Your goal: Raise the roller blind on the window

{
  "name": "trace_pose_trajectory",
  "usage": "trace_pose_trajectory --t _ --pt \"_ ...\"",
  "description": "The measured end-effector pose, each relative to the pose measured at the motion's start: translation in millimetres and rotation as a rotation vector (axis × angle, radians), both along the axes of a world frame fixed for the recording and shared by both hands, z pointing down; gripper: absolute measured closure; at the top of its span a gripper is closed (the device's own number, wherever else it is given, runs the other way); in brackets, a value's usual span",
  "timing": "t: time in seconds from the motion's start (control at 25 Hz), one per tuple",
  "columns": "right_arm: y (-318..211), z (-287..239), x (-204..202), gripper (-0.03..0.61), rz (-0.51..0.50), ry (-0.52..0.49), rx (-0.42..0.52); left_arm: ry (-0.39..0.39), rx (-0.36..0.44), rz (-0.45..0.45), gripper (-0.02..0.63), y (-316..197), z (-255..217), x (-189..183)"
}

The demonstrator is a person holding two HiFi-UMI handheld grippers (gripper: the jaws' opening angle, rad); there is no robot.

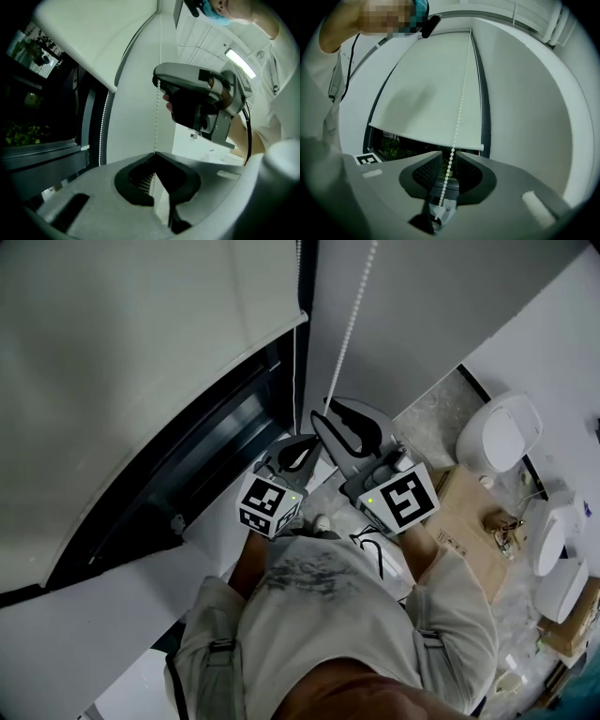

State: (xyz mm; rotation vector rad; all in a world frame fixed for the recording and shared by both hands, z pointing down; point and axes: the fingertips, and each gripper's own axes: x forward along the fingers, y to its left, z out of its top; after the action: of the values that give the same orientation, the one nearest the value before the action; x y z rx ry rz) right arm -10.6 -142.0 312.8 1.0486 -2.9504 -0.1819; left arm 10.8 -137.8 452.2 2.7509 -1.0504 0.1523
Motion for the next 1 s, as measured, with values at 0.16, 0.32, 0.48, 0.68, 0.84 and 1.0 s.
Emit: trace_pose_trajectory --t 0.16,0.32,0.48,0.68,0.84,1.0 --pt "-4.4 -12.7 1.3 0.551 0.017 -0.013 0.023 0.008 0.002 0.005 0.603 -0.1 -0.4 0.8" --pt "-4.5 -11.6 1.2 0.568 0.020 -0.018 0.014 0.015 0.000 0.007 0.603 -0.8 0.9 1.4" --pt "-3.7 -11.4 -1.0 0.569 0.032 -0.028 0.033 0.021 -0.004 0.006 0.603 -2.8 1.4 0.3" --pt "-3.3 -10.1 -3.9 0.569 0.038 -0.042 0.052 0.033 -0.008 0.001 0.603 -2.8 4.8 -2.5" --pt "-2.5 5.5 -7.1 0.569 0.035 -0.012 0.015 0.009 -0.028 -0.008 0.603 -2.4 19.0 -5.0" --pt "-3.1 13.9 -10.4 0.569 0.031 -0.028 0.024 -0.003 -0.060 -0.015 0.603 -0.3 36.0 -6.8"
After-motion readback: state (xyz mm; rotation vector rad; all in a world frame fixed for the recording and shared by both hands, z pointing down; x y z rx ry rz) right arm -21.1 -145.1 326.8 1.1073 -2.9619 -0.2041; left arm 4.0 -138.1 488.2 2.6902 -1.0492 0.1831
